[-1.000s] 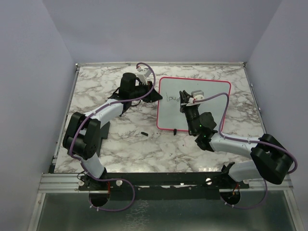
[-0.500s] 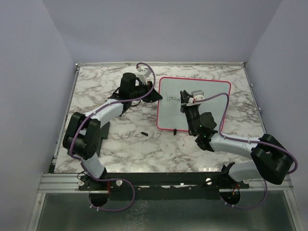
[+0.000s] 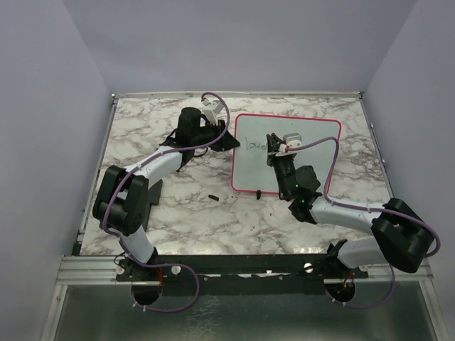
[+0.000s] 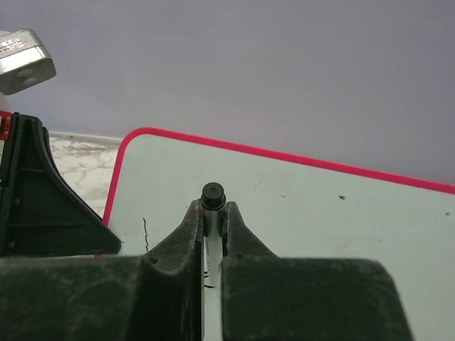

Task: Write a sentence on the whiteboard

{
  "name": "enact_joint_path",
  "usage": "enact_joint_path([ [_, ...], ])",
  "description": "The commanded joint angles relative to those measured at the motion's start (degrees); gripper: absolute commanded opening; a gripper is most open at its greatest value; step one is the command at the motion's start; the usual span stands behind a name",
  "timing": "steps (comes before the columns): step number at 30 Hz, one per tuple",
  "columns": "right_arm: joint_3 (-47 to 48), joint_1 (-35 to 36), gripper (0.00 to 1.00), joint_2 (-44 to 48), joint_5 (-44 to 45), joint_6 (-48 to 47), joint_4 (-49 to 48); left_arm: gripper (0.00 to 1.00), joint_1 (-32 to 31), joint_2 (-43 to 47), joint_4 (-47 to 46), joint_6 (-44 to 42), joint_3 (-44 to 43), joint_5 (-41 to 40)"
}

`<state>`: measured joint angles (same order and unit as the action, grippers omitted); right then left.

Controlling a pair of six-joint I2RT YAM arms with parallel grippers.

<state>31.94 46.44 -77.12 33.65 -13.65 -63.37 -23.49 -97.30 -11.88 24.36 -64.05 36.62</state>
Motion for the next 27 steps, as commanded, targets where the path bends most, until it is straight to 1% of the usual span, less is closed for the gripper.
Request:
enact_joint_path([
  [1,-0.37,0.14,0.01,3.03,-1.22,0.43,2.12,0.08,0.06,1.77,0.18,-0.65,0.33,-0.86],
  [7,-1.21,0.15,0.01,10.27,-4.68,5.4,9.68,0.08,0.11,1.79,0.51,-0.8,0.24,-1.03],
  [10,-1.12,0.15,0.01,13.25,-5.4,6.46,12.92,0.08,0.08,1.69,0.66,-0.82,0.16,-1.14],
  [17,-0.24,0.1,0.01,16.39,-4.34,7.23,17.52,0.08,0.1,1.78,0.8,-0.98,0.24,-1.37],
  [27,-0.2,-0.85,0.01,16.48,-2.83,5.1,15.75,0.07,0.1,1.71,1.32,-1.4,0.16,-1.74],
])
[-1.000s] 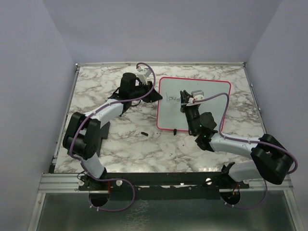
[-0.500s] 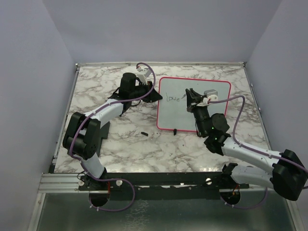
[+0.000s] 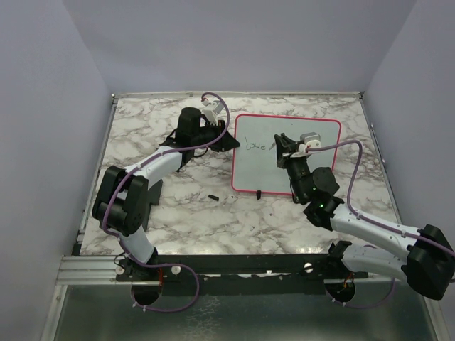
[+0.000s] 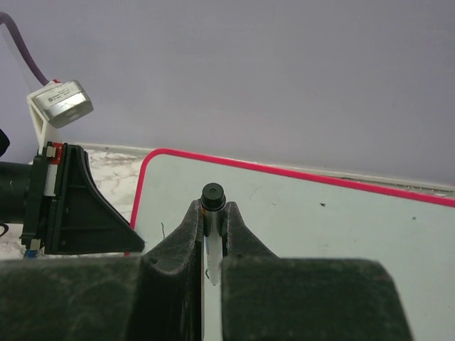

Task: Write a sentence on the whiteboard

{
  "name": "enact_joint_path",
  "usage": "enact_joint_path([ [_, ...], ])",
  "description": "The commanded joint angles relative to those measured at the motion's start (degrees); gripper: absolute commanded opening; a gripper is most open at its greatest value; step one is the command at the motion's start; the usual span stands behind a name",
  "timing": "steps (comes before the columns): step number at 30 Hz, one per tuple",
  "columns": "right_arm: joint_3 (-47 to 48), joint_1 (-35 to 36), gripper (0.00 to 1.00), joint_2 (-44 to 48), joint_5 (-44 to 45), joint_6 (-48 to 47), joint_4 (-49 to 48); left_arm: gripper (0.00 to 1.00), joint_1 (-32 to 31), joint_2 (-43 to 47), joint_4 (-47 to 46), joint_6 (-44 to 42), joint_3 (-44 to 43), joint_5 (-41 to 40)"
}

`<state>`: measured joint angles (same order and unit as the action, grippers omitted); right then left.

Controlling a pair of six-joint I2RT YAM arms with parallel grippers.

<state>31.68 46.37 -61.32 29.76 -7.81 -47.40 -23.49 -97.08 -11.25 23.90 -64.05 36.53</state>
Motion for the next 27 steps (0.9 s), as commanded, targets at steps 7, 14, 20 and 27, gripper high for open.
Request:
enact_joint_path([
  [7,-0.32,-3.9,0.01,0.31,0.1,0.03,-1.87,0.07,0.1,1.28,0.9,-1.03,0.07,-1.64],
  [14,-0.55,-4.1,0.01,-2.91,0.48,-0.9,-5.91,0.07,0.11,0.79,1.07,-1.17,-0.19,-1.74],
  [20,-1.0,-4.21,0.01,-5.46,1.47,-1.85,-8.99,0.07,0.08,0.73,1.39,-1.4,-0.28,-1.8],
  [27,-2.06,-4.19,0.01,-5.35,2.33,-1.74,-8.92,0.07,0.06,0.55,1.53,-1.36,-0.55,-1.74],
])
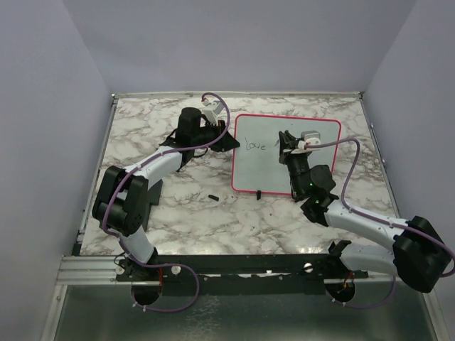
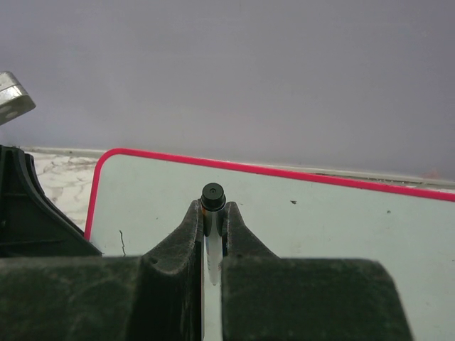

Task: Write a sentence on the whiteboard

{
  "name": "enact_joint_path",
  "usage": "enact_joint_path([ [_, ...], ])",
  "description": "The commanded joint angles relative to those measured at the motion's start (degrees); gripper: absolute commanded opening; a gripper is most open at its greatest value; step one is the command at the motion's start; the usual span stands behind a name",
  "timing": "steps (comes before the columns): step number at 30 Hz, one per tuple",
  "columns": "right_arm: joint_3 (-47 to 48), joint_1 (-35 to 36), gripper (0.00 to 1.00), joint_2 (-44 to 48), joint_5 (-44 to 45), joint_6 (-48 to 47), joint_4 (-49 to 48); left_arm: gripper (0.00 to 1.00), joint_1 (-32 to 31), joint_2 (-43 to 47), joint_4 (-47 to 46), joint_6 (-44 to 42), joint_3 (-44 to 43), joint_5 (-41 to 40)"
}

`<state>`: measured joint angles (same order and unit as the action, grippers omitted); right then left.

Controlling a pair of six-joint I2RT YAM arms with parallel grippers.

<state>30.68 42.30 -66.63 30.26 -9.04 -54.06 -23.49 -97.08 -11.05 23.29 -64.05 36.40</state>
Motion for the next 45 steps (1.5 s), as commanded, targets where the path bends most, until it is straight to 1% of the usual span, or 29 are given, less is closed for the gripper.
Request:
enact_joint_path([
  [1,-1.13,-0.18,0.01,-0.13,2.28,-0.66,-2.43,0.07,0.1,0.51,1.32,-0.77,-0.55,-1.62],
  [23,0.55,-0.16,0.01,-5.9,4.11,-4.31,-7.45,0.06,0.1,0.93,1.35,-0.86,-0.38,-1.44],
  [34,1.33,-0.12,0.01,-7.81,1.74,-2.3,-5.92,0.06,0.11,1.1,1.39,-0.86,-0.52,-1.33],
  [38,1.1,-0.16,0.01,-7.73,1.09,-1.62,-4.16,0.06,0.05,1.02,1.45,-0.77,-0.63,-1.3],
  [45,-0.32,-0.17,0.01,-6.63,1.03,-1.64,-3.86,0.06,0.08,0.95,1.38,-0.77,-0.64,-1.36],
])
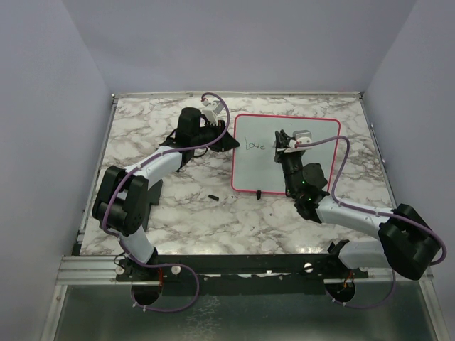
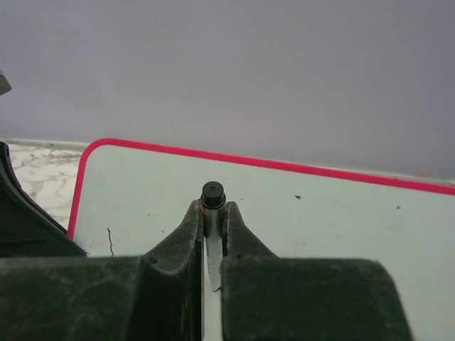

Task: Write a sentence on the whiteboard

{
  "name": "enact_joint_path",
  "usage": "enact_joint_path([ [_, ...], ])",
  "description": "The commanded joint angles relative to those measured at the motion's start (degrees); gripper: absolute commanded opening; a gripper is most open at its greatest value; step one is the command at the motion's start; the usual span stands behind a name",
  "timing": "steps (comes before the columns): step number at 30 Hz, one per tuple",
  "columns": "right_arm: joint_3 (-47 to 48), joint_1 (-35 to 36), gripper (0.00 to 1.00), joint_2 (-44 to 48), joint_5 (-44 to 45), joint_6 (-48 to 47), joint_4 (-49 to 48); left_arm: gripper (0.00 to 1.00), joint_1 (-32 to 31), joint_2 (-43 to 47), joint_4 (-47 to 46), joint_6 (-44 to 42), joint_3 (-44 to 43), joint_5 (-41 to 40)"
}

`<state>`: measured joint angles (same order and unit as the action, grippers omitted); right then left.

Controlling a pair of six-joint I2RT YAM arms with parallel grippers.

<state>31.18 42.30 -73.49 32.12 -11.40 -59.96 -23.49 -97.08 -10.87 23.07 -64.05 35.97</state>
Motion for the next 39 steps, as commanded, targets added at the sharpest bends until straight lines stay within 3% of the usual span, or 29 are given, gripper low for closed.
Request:
enact_joint_path([
  [1,-0.98,-0.13,0.01,0.53,-0.97,0.74,2.39,0.06,0.1,0.98,1.19,-0.55,-0.71,-0.9],
  [39,0.32,-0.18,0.01,1.78,1.29,-2.91,-0.31,0.06,0.11,1.42,1.13,-0.39,-0.46,-0.8],
])
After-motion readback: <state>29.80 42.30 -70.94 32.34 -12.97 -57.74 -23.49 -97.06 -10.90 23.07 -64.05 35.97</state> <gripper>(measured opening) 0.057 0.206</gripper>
